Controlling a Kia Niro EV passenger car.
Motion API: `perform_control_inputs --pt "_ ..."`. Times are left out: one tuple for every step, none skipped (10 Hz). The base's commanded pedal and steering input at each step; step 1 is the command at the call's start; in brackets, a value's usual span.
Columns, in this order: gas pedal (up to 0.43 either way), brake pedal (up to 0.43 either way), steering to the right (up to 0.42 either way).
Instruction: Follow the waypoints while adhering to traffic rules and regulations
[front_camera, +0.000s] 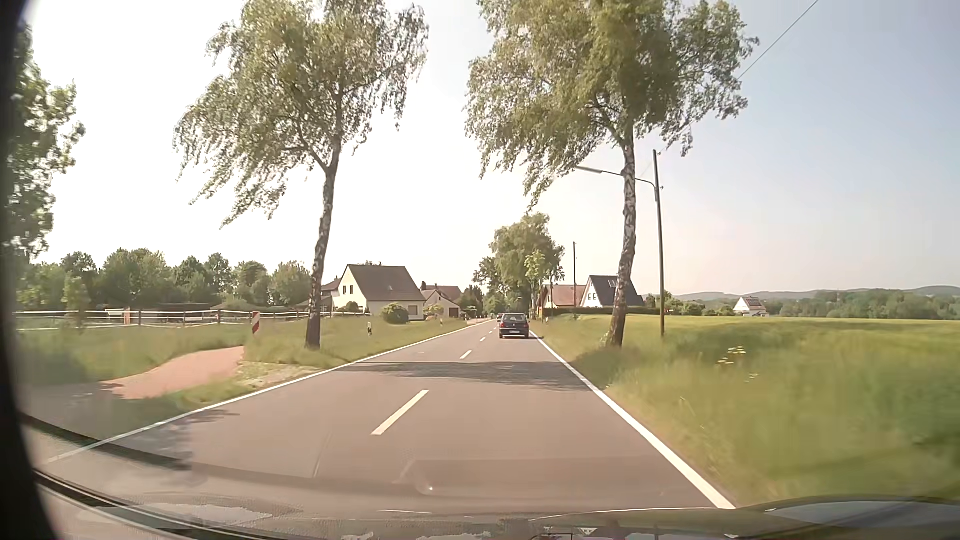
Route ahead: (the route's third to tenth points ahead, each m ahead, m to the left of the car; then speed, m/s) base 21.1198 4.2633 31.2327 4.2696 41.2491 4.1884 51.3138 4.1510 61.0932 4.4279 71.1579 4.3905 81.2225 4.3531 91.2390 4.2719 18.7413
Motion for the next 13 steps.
perform_control_inputs --pt "0.169 0.000 -0.003" --pt "0.169 0.000 -0.003" --pt "0.169 0.000 -0.003" --pt "0.157 0.000 -0.003" --pt "0.150 0.000 -0.003" --pt "0.150 0.000 -0.003" --pt "0.150 0.000 -0.003" --pt "0.150 0.000 -0.002" --pt "0.150 0.000 -0.003" --pt "0.150 0.000 -0.002" --pt "0.150 0.000 -0.002" --pt "0.150 0.000 -0.002" --pt "0.150 0.000 -0.002"
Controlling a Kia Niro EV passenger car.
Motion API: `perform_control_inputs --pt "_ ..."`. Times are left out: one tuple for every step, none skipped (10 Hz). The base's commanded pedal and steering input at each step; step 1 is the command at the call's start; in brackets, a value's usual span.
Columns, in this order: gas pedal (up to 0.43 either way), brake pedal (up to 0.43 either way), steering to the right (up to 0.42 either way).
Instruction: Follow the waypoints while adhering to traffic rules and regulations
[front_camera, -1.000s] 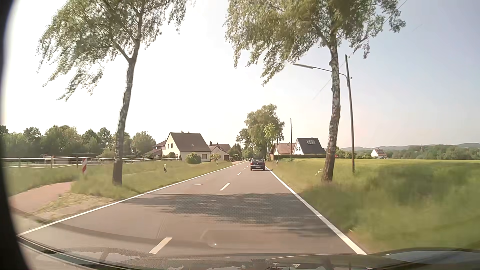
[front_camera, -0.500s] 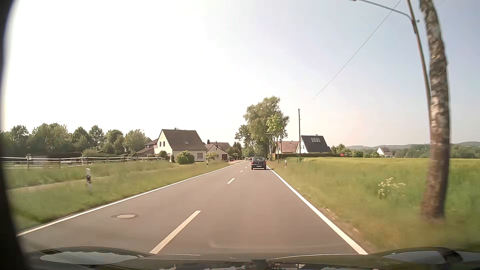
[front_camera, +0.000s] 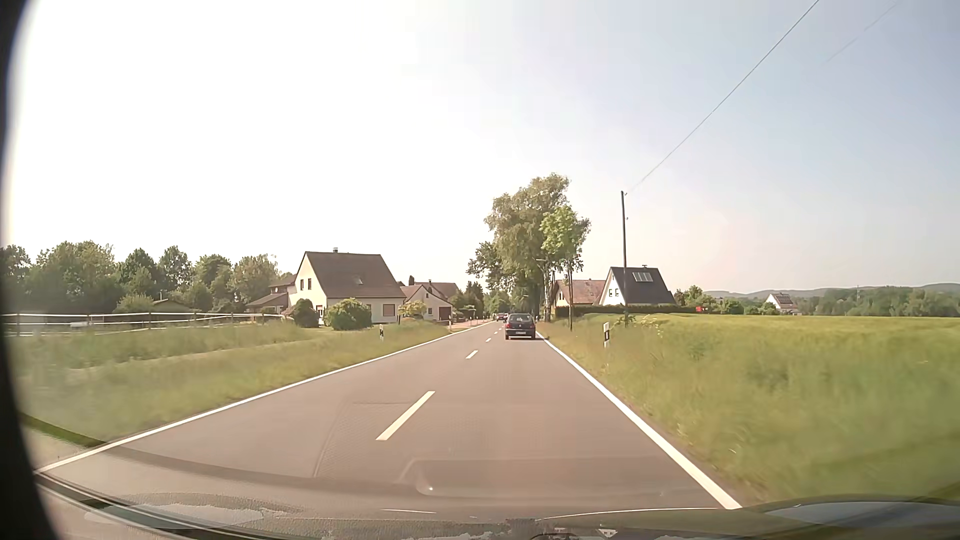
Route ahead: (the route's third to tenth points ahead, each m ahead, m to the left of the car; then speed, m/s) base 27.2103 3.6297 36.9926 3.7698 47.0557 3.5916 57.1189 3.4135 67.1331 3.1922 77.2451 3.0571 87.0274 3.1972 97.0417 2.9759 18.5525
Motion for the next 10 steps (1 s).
perform_control_inputs --pt "0.150 0.000 -0.002" --pt "0.150 0.000 -0.001" --pt "0.150 0.000 -0.001" --pt "0.150 0.000 -0.001" --pt "0.150 0.000 -0.001" --pt "0.150 0.000 -0.001" --pt "0.150 0.000 -0.001" --pt "0.150 0.000 0.000" --pt "0.150 0.000 0.000" --pt "0.150 0.000 0.000"
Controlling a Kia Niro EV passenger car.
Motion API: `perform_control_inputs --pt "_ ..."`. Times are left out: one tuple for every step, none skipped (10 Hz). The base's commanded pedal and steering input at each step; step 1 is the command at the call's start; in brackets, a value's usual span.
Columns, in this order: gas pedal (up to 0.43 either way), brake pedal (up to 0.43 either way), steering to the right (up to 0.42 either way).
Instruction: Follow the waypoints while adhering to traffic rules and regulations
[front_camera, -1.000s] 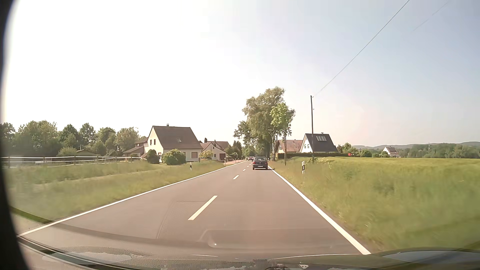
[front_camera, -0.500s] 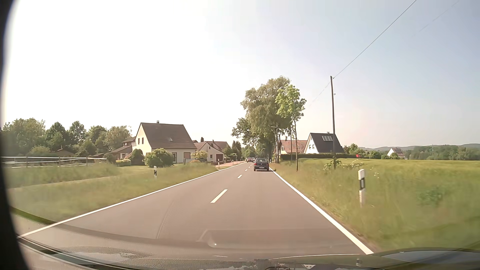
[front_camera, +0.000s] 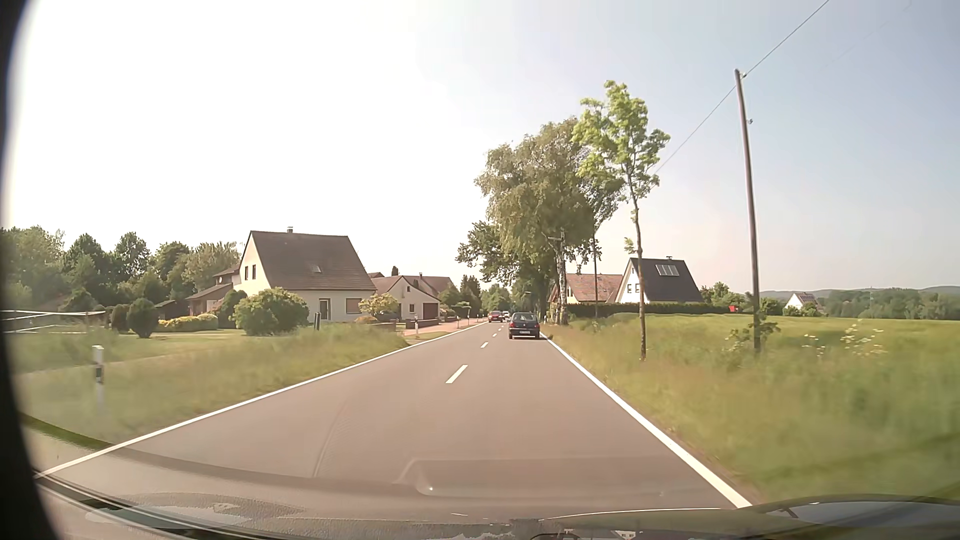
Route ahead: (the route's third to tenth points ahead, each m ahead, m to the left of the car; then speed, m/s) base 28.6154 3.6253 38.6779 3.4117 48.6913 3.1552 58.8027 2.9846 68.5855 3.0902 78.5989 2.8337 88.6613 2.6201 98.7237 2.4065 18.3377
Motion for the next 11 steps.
perform_control_inputs --pt "0.150 0.000 0.000" --pt "0.150 0.000 0.000" --pt "0.138 0.000 0.000" --pt "0.138 0.000 0.000" --pt "0.138 0.000 0.000" --pt "0.138 0.000 0.000" --pt "0.138 0.000 0.000" --pt "0.138 0.000 0.000" --pt "0.138 0.000 0.000" --pt "0.138 0.000 0.000" --pt "0.138 0.000 0.000"
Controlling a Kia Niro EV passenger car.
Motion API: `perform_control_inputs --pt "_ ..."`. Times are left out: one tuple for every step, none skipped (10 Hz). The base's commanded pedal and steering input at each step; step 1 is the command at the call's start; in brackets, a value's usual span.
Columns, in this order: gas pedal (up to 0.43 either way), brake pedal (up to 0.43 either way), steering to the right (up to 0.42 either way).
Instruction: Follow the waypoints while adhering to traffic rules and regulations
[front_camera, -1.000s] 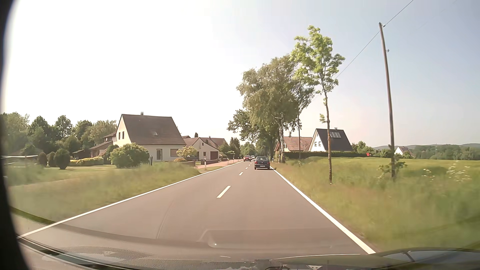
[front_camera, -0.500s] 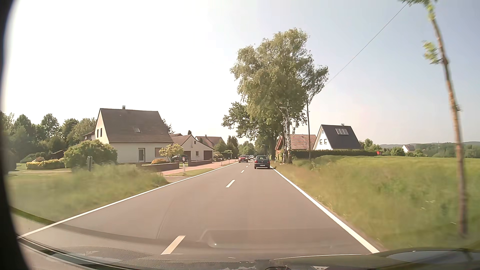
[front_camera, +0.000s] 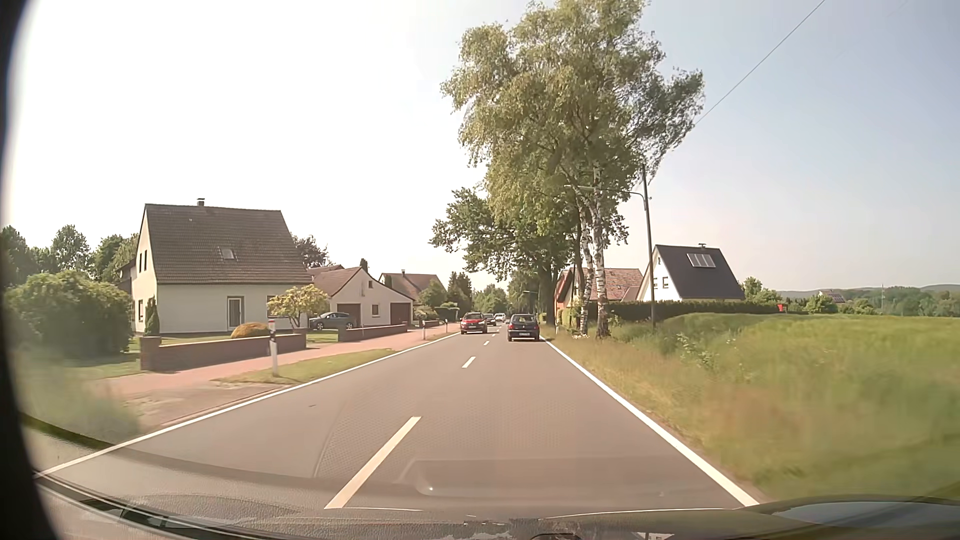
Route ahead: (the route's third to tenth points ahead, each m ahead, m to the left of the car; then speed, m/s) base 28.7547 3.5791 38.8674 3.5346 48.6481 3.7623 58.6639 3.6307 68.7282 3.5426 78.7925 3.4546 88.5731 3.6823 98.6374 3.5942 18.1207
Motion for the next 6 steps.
perform_control_inputs --pt "0.138 0.000 0.000" --pt "0.138 0.000 0.000" --pt "0.138 0.000 0.000" --pt "0.138 0.000 -0.001" --pt "0.138 0.000 0.000" --pt "0.138 0.000 0.000"
